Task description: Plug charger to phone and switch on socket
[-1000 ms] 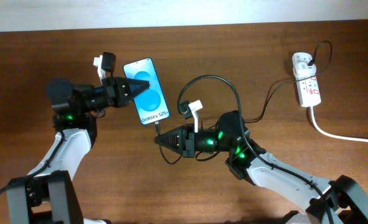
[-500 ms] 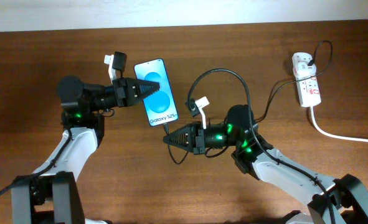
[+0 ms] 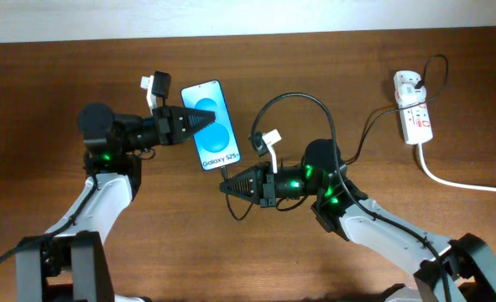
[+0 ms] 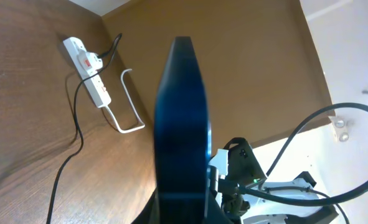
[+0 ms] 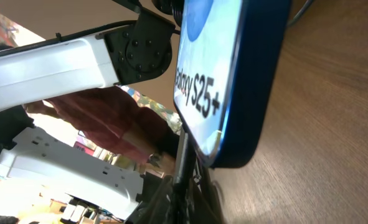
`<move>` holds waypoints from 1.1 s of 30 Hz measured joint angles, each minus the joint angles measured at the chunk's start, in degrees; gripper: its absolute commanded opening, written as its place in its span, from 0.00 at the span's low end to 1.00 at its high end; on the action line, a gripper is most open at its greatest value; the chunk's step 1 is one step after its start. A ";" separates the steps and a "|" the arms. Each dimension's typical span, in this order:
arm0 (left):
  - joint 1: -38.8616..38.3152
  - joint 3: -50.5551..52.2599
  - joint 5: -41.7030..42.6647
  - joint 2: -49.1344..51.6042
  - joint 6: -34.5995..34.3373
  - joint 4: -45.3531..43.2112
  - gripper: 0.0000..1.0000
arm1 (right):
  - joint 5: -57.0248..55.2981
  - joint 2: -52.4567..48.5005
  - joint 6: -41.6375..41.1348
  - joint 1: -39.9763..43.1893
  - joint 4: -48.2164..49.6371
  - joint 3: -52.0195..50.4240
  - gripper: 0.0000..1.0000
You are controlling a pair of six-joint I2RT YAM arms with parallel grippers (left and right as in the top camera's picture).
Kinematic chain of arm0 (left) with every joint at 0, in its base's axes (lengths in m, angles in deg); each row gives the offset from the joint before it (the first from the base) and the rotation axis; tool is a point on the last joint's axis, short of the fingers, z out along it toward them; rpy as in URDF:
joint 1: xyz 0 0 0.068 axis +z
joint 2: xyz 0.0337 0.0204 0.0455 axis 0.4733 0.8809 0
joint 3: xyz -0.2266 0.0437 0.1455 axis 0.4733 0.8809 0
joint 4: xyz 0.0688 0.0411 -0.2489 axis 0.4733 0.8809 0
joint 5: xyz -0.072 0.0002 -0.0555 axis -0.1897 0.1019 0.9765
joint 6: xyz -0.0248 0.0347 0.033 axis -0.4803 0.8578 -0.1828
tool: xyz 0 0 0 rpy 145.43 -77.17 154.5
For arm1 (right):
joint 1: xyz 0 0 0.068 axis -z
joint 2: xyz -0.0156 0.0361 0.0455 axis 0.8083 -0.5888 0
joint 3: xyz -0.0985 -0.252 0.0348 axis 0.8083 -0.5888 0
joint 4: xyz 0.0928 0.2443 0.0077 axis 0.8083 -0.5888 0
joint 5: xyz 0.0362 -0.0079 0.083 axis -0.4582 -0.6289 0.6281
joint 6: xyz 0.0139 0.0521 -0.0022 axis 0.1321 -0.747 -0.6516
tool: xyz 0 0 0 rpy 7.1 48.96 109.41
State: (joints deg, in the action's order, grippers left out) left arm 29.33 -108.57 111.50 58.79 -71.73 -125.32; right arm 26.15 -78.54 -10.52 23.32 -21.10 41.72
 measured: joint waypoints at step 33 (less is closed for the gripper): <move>-1.53 5.81 -8.70 -0.20 -0.52 -5.68 0.00 | 2.97 -0.92 4.94 2.05 -12.70 4.42 0.04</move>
State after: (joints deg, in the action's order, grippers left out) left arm 27.80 -102.75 102.81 58.59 -72.25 -131.00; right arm 29.13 -79.45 -5.58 25.37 -33.80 46.13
